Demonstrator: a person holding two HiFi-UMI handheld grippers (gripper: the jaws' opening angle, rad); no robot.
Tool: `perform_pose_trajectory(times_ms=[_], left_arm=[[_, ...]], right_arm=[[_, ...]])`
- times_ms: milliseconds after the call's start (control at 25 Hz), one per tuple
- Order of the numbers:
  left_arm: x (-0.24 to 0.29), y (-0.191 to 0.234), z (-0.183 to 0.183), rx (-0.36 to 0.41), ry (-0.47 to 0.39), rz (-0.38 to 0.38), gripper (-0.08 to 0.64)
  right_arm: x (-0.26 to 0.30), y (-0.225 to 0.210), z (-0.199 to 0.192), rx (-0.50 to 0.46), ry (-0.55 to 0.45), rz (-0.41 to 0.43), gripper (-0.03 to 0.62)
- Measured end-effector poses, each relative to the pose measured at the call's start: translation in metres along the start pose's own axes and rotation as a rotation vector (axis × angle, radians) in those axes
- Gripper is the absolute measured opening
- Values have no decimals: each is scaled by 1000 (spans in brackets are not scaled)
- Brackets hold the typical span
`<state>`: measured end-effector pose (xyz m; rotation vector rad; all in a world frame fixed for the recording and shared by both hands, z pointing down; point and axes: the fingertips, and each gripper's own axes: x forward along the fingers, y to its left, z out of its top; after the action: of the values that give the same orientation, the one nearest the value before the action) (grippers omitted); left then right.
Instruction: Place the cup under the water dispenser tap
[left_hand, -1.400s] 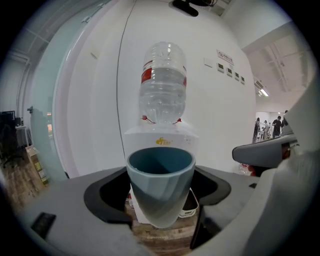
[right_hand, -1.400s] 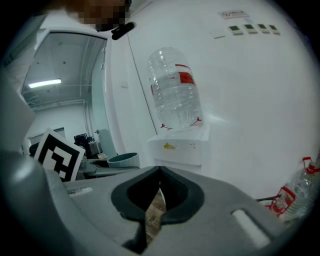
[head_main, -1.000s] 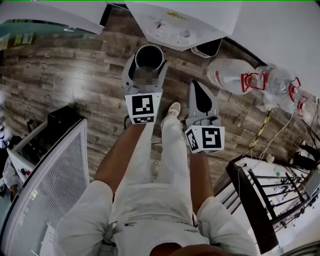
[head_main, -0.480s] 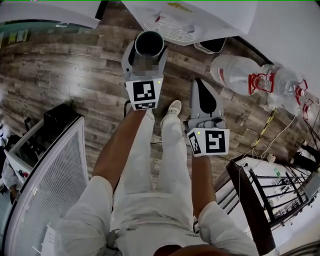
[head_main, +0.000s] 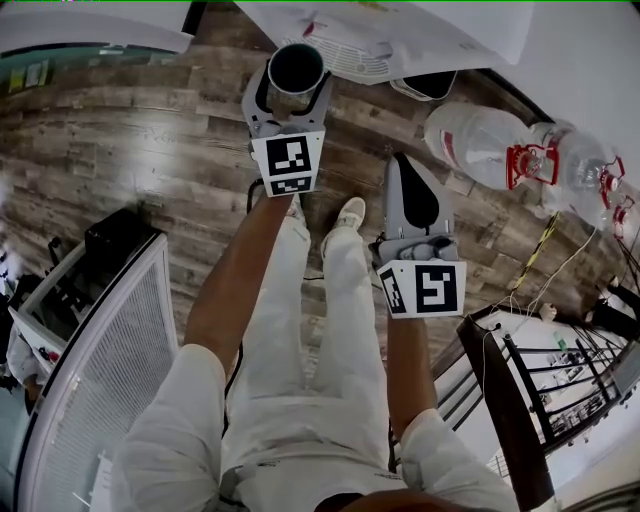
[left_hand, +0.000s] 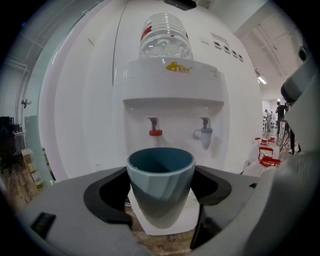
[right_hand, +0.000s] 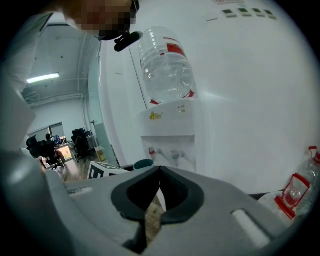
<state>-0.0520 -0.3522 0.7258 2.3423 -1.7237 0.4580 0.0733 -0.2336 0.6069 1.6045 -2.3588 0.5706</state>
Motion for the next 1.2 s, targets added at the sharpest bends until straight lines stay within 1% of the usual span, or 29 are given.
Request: perform_pose_trajectory(times_ms=[280,560,720,1200], left_arm=[[23,4,-20,-31,18,26,367],[42,1,-37,-12,30,19,367],[49,2,-44,15,30,18,368],[65,3,-55,20,36,-1,370]], right_arm=[[4,-1,-12,5,8,-2,0],[5,-4,-21,-1,18,-9,0],[7,-5,-26,-9,23,-7,0],[4,-7,-36,-8,39,-16,0]])
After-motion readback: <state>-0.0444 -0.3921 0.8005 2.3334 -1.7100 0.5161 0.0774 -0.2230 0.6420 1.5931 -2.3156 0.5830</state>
